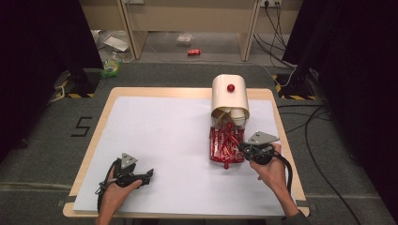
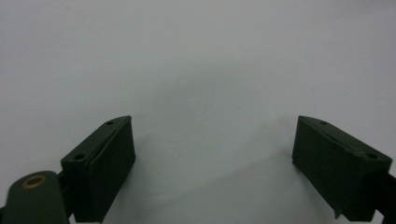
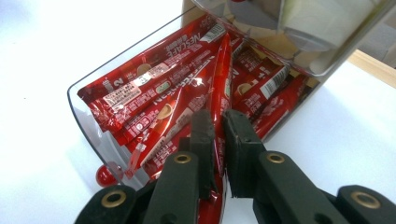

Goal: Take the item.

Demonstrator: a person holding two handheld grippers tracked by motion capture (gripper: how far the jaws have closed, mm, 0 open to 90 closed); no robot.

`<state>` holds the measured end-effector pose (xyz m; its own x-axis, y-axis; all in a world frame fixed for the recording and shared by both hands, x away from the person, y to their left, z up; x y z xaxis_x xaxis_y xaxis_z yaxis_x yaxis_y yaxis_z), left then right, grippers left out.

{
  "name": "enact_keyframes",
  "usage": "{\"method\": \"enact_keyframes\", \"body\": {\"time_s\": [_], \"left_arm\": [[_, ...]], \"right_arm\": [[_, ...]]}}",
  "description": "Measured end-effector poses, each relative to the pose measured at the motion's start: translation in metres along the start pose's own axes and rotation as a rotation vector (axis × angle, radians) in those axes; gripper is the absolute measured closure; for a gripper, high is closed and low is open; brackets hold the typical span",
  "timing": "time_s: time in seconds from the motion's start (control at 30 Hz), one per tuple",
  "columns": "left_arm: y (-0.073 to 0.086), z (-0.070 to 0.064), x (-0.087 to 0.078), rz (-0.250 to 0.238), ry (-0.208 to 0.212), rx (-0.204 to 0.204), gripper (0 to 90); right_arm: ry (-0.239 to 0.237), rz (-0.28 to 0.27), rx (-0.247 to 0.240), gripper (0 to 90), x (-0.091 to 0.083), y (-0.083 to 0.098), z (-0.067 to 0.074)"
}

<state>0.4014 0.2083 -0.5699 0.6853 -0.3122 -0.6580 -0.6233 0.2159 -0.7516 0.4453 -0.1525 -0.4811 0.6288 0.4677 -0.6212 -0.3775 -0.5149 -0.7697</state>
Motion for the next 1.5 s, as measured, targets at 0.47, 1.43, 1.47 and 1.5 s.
{"method": "enact_keyframes", "body": {"time_s": [0.47,1.43,1.47,1.5], "left_arm": [[0.000,0.001,-0.001,-0.007,0.007,-0.013,13.8],[0.000,0.000,0.000,-0.002,-0.003,-0.002,13.8],[0.000,0.000,0.000,-0.003,-0.003,-0.003,13.8],[0.000,0.000,0.000,-0.003,-0.003,-0.004,13.8]], "right_arm": [[-0.003,-0.023,-0.015,83.0,-0.018,0.004,0.003],[0.074,-0.071,0.051,82.9,-0.058,0.026,-0.026],[0.079,-0.072,0.056,82.9,-0.059,0.027,-0.028],[0.085,-0.074,0.061,82.9,-0.060,0.028,-0.030]]}}
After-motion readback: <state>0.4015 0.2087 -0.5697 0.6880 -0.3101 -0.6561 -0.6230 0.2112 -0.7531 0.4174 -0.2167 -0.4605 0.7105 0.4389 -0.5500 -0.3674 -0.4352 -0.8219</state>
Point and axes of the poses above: each handheld gripper's, and its own axes: x roughly forward along the jaws, y roughly out of its underside, z roughly to its left, the point moved 10 cm from there along x, roughly forward along the jaws
